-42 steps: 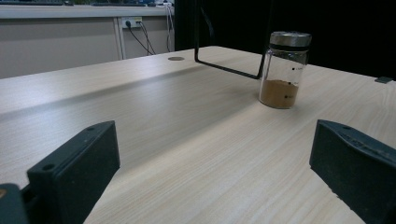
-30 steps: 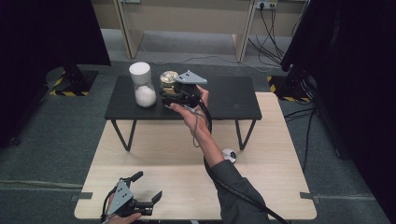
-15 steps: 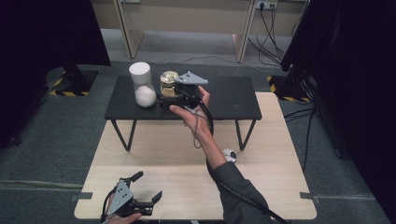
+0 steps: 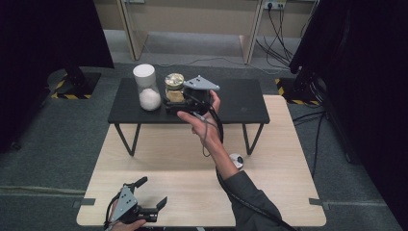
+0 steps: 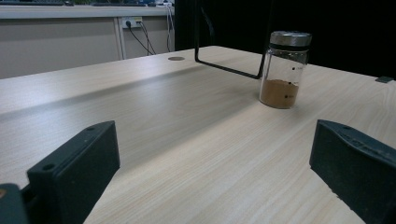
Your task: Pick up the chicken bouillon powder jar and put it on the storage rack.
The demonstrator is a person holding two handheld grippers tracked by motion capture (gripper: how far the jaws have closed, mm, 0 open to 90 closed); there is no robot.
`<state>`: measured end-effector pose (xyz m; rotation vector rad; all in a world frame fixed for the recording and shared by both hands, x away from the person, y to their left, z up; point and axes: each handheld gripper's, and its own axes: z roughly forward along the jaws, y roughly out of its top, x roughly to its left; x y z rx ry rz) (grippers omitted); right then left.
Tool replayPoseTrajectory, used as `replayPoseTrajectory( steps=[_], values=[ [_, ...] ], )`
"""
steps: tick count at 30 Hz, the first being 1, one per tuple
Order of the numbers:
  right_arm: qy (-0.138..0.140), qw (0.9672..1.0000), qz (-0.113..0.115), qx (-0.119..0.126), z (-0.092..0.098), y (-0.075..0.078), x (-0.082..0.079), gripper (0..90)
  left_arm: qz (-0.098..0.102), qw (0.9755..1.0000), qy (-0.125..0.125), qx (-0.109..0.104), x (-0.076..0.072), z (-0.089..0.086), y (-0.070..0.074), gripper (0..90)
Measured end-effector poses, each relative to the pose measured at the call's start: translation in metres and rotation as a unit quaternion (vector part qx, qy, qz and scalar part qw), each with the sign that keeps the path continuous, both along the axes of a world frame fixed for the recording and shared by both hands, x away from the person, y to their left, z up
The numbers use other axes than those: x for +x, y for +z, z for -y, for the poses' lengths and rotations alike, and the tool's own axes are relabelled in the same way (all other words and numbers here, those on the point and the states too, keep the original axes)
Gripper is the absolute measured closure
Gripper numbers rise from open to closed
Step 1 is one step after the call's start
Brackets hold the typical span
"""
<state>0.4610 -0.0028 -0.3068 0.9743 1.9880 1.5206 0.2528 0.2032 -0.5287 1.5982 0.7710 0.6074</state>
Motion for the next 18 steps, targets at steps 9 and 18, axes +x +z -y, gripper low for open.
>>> replayPoseTrajectory(
  steps=[9, 18],
  values=[
    [0.005, 0.9999, 0.004, 0.01, 0.005, -0.002, -0.008, 1.7, 0.0, 1.0, 0.0, -0.001, 0.0, 0.0, 0.0, 1.0],
    [0.012, 0.9998, 0.01, 0.015, 0.01, -0.002, -0.019, 1.7, 0.0, 1.0, 0.001, 0.001, 0.0, 0.0, 0.0, 1.0]
  ],
)
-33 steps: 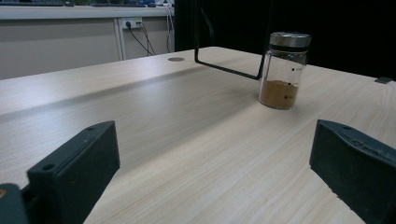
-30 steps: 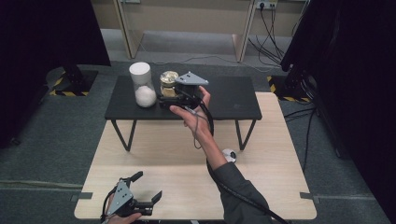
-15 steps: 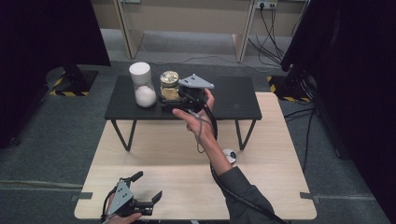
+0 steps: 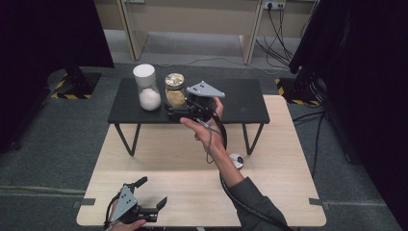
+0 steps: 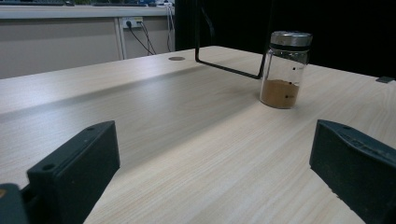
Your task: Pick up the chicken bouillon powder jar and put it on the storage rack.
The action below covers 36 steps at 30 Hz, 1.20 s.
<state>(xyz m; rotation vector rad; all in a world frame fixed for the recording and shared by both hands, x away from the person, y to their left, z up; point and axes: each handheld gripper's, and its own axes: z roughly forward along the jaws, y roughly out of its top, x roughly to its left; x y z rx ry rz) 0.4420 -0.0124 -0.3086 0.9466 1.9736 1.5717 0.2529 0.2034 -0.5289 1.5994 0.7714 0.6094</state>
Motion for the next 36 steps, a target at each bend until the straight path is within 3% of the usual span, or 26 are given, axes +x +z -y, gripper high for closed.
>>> replayPoseTrajectory(
  steps=[36],
  values=[
    [0.027, 0.9989, 0.03, 0.024, 0.033, -0.014, -0.045, 1.7, -0.001, 1.0, 0.002, -0.002, 0.0, 0.0, 0.0, 1.0]
  ],
)
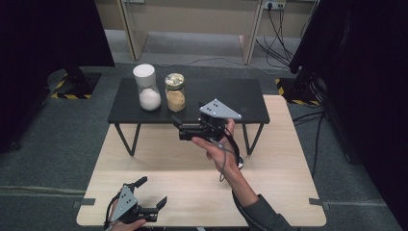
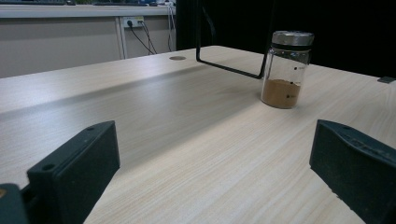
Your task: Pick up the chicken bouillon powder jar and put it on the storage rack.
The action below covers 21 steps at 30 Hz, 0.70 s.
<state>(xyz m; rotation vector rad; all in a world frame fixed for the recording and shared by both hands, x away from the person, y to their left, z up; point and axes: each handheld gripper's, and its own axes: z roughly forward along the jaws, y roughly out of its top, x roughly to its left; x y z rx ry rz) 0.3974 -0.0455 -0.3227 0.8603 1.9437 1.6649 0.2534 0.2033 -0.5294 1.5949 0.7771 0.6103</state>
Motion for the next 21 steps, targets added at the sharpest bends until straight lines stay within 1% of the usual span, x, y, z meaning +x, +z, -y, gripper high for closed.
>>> replayPoseTrajectory(
  steps=[10, 16, 21],
  values=[
    [0.009, 0.9999, 0.014, 0.001, 0.006, -0.006, -0.016, 1.7, 0.0, 1.0, 0.001, 0.0, 0.0, 0.0, 0.0, 1.0],
    [0.014, 0.9998, 0.013, 0.003, 0.01, -0.013, -0.023, 1.7, 0.0, 1.0, 0.001, 0.001, 0.0, 0.0, 0.0, 1.0],
    [0.012, 0.9998, 0.015, 0.003, 0.015, -0.019, -0.027, 1.7, 0.0, 1.0, 0.001, 0.001, 0.0, 0.0, 0.0, 1.0]
  ],
)
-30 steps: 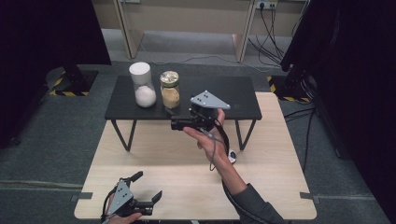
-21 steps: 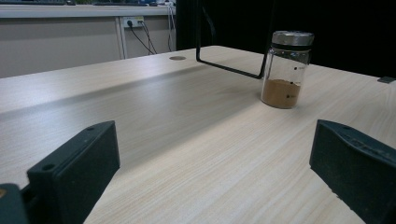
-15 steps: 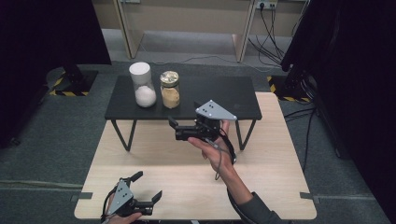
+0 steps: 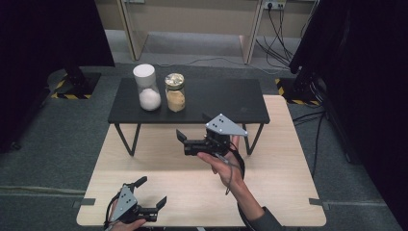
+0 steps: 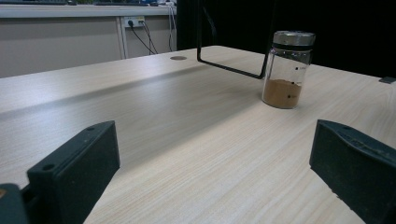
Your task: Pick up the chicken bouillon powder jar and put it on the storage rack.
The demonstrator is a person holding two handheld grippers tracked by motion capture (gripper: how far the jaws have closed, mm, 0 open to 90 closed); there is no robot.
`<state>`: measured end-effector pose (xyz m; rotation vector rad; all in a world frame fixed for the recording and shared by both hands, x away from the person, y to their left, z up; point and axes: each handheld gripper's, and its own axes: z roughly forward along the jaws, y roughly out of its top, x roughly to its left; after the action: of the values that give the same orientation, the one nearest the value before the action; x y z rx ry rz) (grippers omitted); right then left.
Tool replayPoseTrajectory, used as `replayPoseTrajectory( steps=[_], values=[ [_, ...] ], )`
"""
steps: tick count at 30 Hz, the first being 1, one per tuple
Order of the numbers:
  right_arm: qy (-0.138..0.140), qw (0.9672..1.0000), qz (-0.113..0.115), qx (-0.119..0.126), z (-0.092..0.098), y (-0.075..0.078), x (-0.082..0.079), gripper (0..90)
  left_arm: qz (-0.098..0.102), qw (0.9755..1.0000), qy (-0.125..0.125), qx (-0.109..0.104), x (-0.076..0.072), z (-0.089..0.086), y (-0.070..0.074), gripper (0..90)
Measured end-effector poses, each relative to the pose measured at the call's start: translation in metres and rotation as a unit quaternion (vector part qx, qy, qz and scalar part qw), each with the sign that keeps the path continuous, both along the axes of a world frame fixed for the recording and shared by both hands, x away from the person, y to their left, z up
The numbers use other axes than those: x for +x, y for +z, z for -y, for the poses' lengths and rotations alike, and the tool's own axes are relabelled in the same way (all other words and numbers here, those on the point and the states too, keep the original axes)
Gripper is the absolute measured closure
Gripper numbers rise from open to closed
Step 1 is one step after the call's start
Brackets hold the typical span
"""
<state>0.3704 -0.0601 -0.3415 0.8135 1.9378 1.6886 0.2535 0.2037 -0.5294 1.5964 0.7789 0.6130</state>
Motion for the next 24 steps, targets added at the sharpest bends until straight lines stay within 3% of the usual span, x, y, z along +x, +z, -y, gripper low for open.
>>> replayPoseTrajectory(
  steps=[24],
  values=[
    [0.002, 0.9999, 0.009, -0.009, 0.015, -0.037, -0.027, 1.8, 0.0, 1.0, 0.001, -0.001, 0.0, 0.0, 0.0, 1.0]
  ],
)
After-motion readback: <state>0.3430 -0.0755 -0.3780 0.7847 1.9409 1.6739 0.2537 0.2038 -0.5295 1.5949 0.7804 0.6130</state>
